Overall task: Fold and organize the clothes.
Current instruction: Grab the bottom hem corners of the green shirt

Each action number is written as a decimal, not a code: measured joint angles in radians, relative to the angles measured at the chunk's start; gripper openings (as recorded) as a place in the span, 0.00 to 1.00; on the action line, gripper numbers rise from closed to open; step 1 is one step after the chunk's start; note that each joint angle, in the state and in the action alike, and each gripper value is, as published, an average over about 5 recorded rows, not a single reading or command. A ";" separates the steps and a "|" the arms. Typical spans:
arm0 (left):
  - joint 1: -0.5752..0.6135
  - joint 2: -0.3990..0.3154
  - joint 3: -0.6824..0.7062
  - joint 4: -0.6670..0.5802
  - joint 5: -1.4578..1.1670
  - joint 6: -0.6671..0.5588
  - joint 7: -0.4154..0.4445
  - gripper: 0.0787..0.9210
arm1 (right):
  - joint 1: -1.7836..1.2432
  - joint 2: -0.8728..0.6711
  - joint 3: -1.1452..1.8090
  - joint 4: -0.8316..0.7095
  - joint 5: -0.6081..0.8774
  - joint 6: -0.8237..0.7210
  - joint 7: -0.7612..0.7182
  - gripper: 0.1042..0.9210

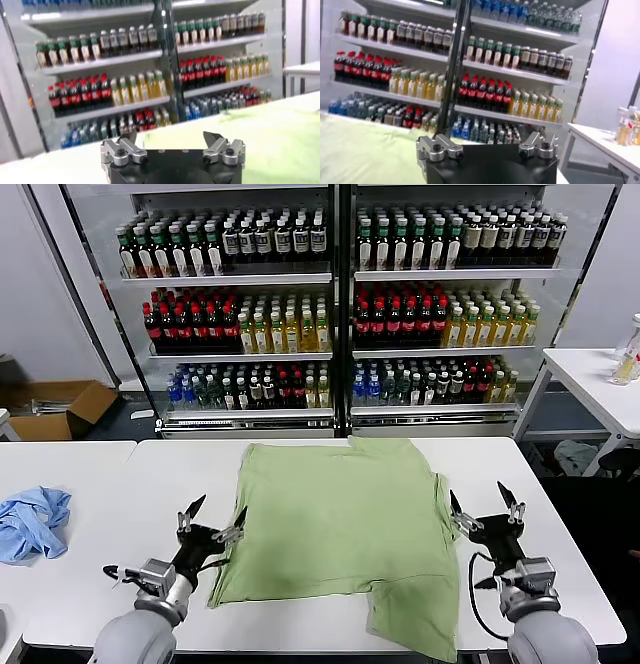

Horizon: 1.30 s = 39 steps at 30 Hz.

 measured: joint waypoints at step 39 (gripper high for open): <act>0.167 0.003 0.004 -0.061 -0.118 0.222 -0.159 0.87 | -0.342 -0.012 -0.125 0.012 0.043 0.048 0.120 0.84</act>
